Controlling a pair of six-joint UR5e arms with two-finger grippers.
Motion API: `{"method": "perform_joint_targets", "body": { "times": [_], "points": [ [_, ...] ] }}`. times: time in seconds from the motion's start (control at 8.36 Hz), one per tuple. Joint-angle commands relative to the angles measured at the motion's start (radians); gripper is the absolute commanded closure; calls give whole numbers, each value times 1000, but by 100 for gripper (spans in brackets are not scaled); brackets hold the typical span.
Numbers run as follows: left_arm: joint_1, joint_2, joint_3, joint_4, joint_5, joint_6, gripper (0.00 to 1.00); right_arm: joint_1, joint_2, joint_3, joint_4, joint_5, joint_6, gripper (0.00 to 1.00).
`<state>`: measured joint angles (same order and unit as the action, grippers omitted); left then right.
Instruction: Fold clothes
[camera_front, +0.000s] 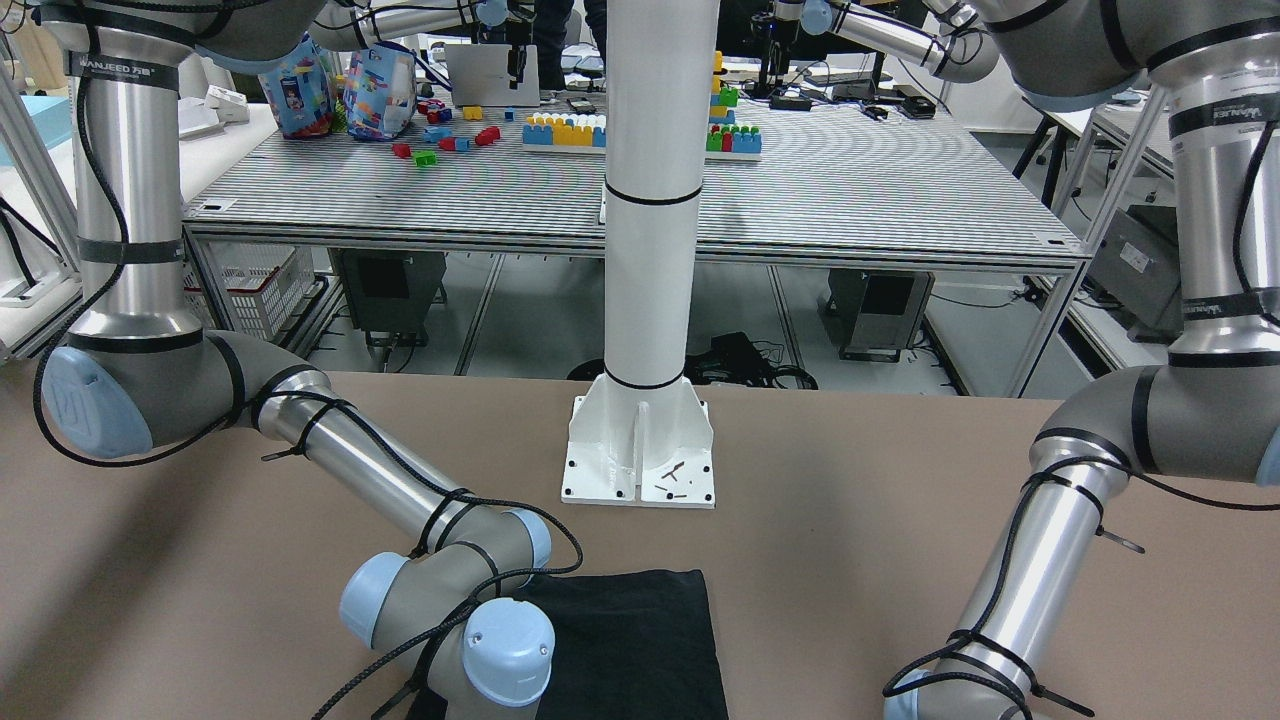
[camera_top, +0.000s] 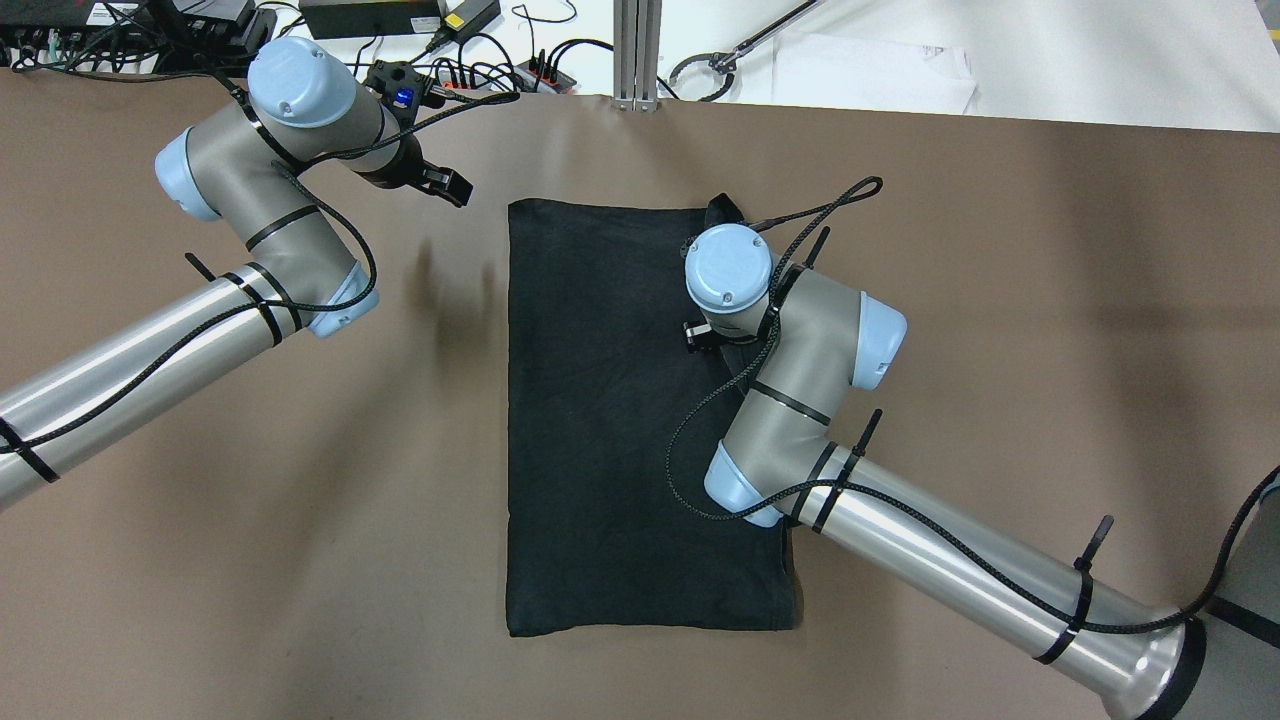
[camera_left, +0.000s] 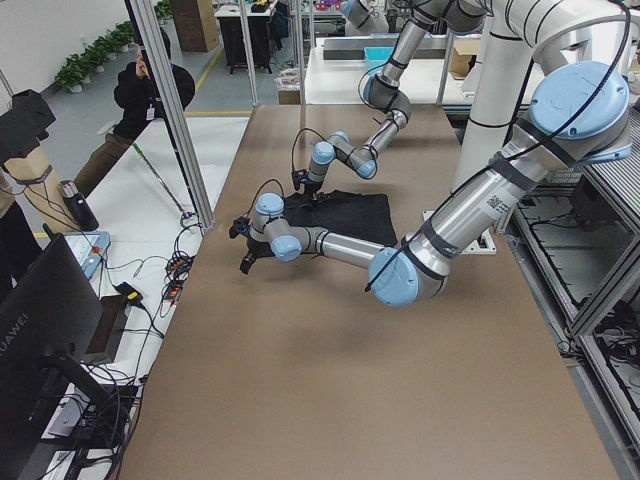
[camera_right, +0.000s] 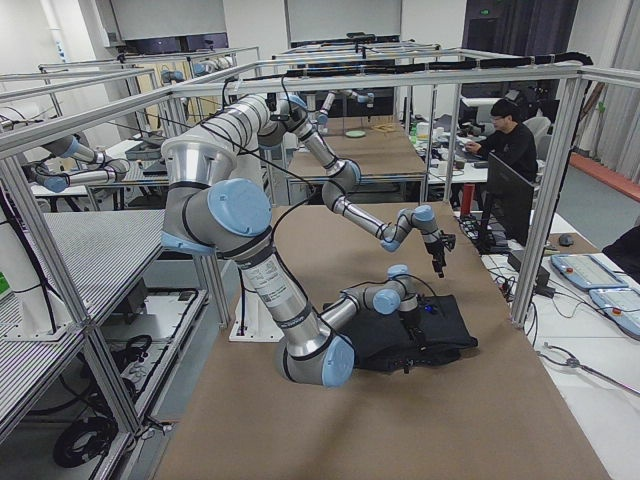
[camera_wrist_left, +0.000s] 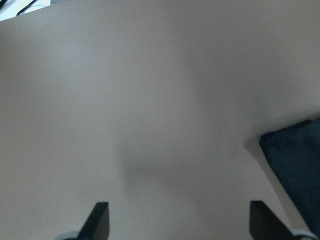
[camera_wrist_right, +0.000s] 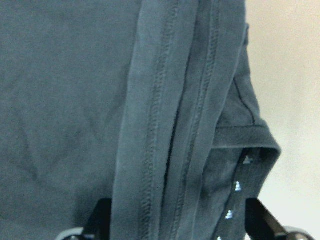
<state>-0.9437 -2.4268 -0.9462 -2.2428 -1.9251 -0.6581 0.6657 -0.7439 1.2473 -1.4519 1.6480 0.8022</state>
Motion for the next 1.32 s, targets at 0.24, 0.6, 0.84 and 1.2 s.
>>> {"method": "perform_joint_targets", "body": {
  "times": [0.24,0.6,0.84,1.2],
  "points": [
    [0,0,0,-1,0,-2,0,81,-54,-15,4,4,-95,6],
    [0,0,-2,-1,0,-3,0,153,-97,4,74,68,-132,6],
    [-1,0,-2,-11,0,-6,0,170,-89,29,76,108,-112,6],
    [-1,0,-15,-17,-2,-17,0,170,-125,82,163,113,115,6]
  ]
}}
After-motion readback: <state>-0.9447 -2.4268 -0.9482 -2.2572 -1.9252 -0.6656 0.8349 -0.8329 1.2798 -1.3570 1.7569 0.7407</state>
